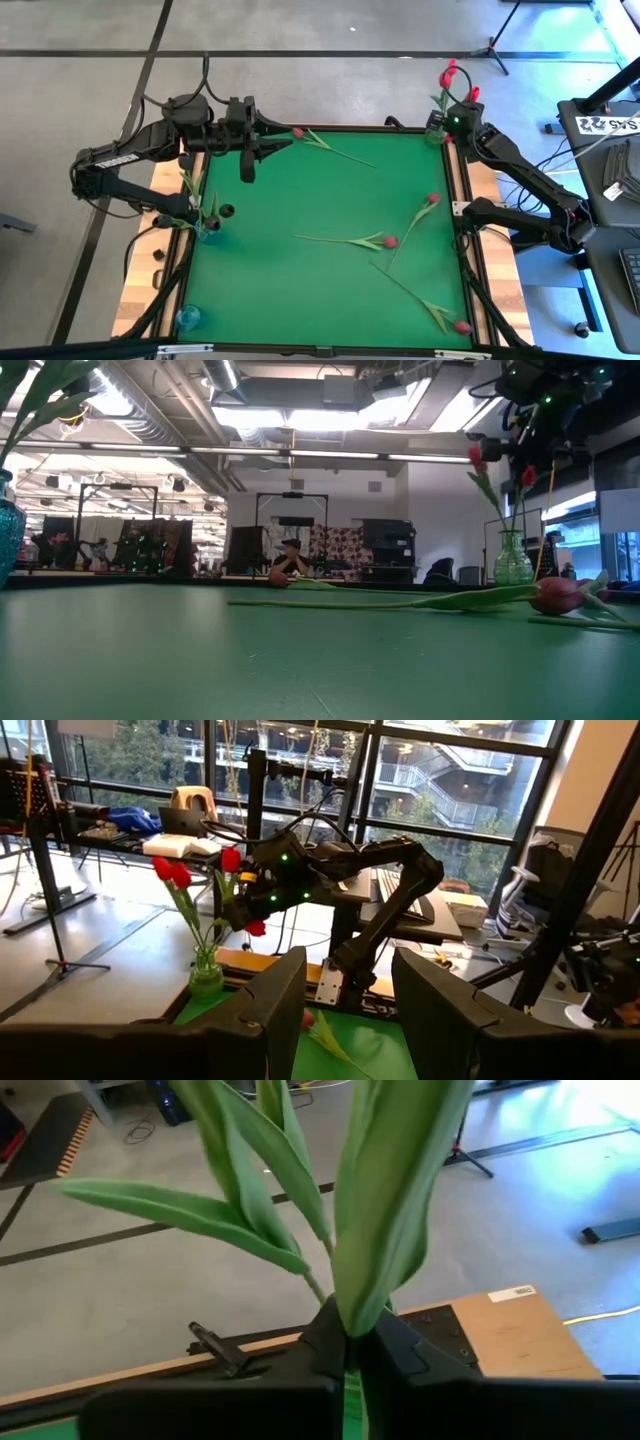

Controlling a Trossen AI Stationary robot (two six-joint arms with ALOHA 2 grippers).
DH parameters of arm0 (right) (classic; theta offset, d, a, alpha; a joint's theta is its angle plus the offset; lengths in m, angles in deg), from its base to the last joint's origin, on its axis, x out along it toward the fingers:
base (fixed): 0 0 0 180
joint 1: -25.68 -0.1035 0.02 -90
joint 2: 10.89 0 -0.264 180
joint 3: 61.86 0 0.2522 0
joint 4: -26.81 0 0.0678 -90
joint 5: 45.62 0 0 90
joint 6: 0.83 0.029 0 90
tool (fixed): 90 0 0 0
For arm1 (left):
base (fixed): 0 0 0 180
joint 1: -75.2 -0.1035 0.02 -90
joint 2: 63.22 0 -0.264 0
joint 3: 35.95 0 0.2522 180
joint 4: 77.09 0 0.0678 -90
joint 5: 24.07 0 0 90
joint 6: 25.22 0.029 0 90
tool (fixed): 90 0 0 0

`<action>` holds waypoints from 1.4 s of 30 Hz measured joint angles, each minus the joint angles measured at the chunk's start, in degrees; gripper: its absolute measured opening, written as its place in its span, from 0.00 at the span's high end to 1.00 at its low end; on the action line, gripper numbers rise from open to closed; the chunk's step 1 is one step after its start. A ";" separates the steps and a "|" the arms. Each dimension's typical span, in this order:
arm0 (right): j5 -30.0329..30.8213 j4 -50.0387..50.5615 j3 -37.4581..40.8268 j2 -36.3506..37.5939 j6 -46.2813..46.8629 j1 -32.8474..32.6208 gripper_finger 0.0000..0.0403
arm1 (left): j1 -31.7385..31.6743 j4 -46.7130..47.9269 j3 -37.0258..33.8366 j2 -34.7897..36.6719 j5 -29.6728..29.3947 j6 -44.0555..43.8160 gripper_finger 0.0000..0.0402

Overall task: Sort flowers into vase by color
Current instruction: Put the red tulip into the green vase, then adjust the green vase on the top right of the table

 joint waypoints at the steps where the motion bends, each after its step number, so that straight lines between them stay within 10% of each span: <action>1: -0.40 -0.10 0.00 0.00 0.02 0.00 0.96 | -0.01 0.01 0.00 0.00 -0.04 0.03 0.64; 15: -7.46 0.23 0.02 2.72 2.60 0.02 0.73 | -0.02 0.07 0.00 0.00 -0.06 0.12 0.64; 42: -20.53 12.20 -7.58 5.33 21.99 0.02 0.72 | 0.75 0.59 0.00 0.00 0.52 2.43 0.64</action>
